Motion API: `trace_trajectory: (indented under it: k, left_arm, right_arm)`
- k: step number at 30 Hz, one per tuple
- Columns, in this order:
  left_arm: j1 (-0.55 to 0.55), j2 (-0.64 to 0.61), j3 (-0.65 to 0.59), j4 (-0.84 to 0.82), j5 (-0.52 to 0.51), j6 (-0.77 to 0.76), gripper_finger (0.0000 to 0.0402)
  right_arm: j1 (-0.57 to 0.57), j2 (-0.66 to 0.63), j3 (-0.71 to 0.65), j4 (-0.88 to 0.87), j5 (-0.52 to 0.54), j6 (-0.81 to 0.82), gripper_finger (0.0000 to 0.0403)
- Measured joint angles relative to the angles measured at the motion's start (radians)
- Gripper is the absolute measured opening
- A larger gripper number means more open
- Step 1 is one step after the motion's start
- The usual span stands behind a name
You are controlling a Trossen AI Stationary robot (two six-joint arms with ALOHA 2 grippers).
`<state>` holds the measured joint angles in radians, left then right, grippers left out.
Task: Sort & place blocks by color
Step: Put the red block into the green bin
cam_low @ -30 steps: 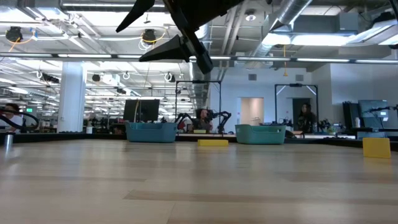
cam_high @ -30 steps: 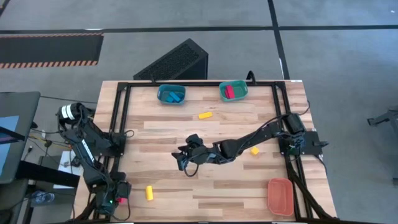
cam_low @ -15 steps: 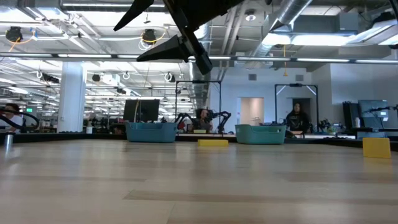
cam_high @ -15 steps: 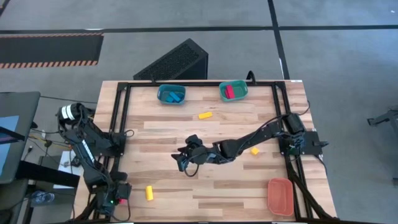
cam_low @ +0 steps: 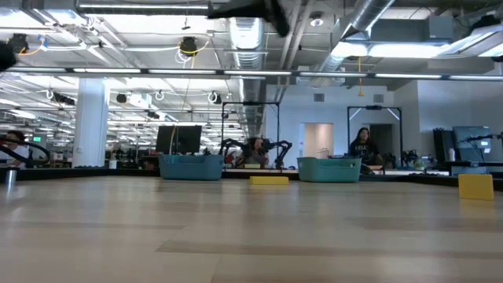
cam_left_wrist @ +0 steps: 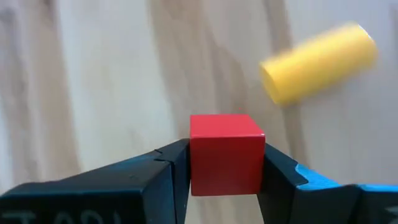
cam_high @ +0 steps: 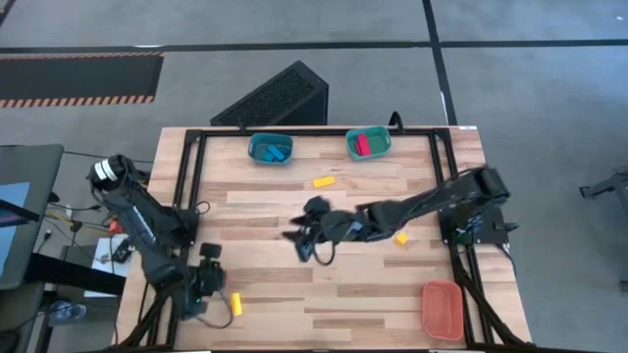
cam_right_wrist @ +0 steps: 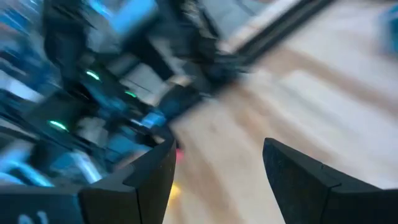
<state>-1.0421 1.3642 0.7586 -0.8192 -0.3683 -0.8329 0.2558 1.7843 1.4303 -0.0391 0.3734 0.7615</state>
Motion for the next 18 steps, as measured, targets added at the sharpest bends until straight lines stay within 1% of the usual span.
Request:
trace_trajectory:
  k: [2,4,7,9,10,12,13,14,16,18]
  left_arm:
    - [0.063,-0.024,0.0,0.006,-0.004,0.046,0.0113]
    - [0.128,-0.05,0.0,0.009,-0.007,0.097,0.0114]
    - [0.232,-0.09,0.001,0.043,-0.03,0.184,0.0115]
    - [0.306,-0.118,0.001,0.073,-0.043,0.245,0.0115]
    - [0.346,-0.129,0.001,0.102,-0.049,0.275,0.0115]
    - [0.428,-0.145,0.001,0.157,-0.059,0.333,0.0115]
    - [0.475,-0.15,0.001,0.195,-0.062,0.365,0.0115]
    - [0.518,-0.15,0.001,0.249,-0.063,0.399,0.0115]
    - [0.605,-0.147,0.002,0.347,-0.05,0.48,0.0116]
    - [0.686,-0.138,0.003,0.448,-0.032,0.581,0.0116]
  right_arm:
    - [-0.003,-0.065,0.0,-0.165,0.059,-0.027,0.0264]
    - [0.001,-0.12,0.0,-0.353,0.15,-0.03,0.0264]
    - [0.004,-0.18,-0.001,-0.616,0.278,0.006,0.0264]
    - [-0.009,-0.221,-0.045,-0.715,0.305,0.052,0.0264]
    - [-0.02,-0.242,-0.088,-0.715,0.303,0.068,0.0264]
    - [-0.047,-0.286,-0.203,-0.651,0.273,0.098,0.0264]
    - [-0.063,-0.307,-0.273,-0.587,0.248,0.103,0.0264]
    - [-0.079,-0.329,-0.35,-0.49,0.206,0.105,0.0264]
    - [-0.114,-0.365,-0.51,-0.242,0.103,0.106,0.0264]
    - [-0.149,-0.382,-0.654,0.05,-0.02,0.106,0.0264]
